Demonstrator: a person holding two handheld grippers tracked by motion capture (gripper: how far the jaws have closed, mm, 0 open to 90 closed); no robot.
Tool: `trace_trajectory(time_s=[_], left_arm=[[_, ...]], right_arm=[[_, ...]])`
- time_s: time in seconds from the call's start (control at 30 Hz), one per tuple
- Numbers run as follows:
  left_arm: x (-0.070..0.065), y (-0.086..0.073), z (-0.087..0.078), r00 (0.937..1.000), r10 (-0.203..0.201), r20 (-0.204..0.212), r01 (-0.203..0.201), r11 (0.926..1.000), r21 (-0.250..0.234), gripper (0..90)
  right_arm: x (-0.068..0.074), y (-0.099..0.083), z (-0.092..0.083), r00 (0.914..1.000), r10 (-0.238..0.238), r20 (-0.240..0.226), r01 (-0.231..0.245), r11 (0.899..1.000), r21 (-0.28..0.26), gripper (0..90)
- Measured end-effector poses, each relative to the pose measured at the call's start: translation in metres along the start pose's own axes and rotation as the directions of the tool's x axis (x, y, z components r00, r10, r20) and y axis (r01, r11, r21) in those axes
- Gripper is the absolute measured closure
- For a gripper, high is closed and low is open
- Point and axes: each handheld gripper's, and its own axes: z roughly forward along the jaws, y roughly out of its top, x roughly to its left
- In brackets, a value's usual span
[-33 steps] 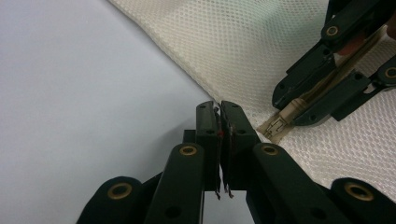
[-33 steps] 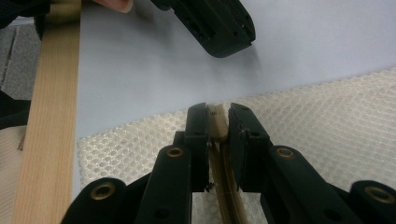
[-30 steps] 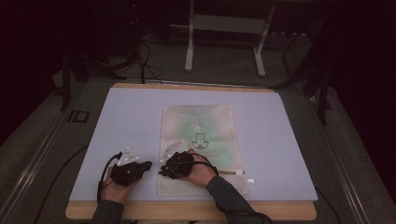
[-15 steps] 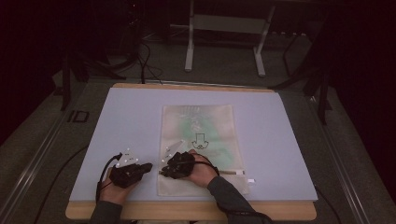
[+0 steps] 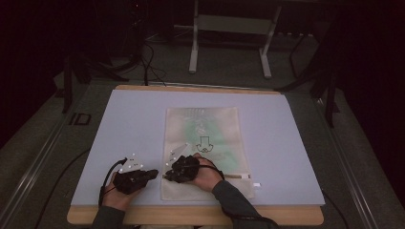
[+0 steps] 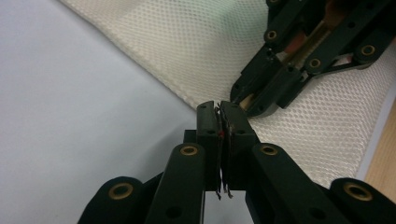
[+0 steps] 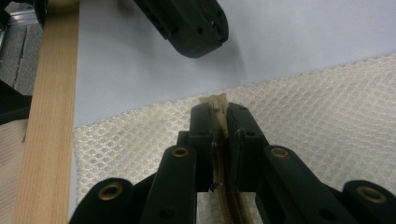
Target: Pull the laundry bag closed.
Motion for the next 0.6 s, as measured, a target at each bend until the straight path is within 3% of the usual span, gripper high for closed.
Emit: trace_trajectory(time_s=[0.6], left_arm=[[-0.0062, 0.0000, 0.0056, 0.9961, 0.068, 0.057, -0.069, 0.9972, 0.026, 86.6]], right_arm=[[0.0001, -0.0001, 0.0004, 1.0000, -0.007, 0.002, 0.007, 1.000, -0.004, 81.5]])
